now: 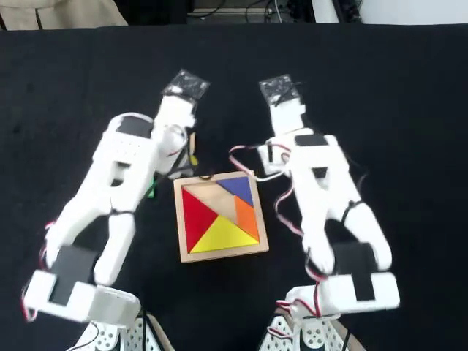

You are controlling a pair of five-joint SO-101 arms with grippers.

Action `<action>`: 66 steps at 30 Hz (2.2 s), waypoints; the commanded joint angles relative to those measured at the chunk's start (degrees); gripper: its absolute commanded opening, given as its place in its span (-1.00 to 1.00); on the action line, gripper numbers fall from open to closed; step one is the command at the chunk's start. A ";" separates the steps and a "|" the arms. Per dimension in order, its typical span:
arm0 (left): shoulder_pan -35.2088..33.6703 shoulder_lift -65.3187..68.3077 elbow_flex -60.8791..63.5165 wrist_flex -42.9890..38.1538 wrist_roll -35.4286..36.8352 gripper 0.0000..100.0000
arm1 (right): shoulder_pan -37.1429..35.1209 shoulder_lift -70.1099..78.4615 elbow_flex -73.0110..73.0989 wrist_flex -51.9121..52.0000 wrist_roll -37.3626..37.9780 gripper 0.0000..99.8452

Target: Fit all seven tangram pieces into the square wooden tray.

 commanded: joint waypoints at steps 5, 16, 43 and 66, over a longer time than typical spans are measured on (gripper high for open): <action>1.01 18.46 -17.27 -9.14 13.89 -0.50 | 7.03 6.64 -9.19 -3.16 -3.96 -0.98; 1.54 33.14 -27.47 -20.84 20.13 -0.80 | 6.59 8.22 -9.36 -4.66 -3.69 -0.98; 2.07 37.19 -35.21 14.95 5.36 -0.83 | 6.77 8.13 -9.45 -4.66 -3.60 -0.98; -8.31 23.47 -26.59 14.68 -2.37 -0.42 | 6.59 8.48 -9.36 -4.66 -3.60 -0.98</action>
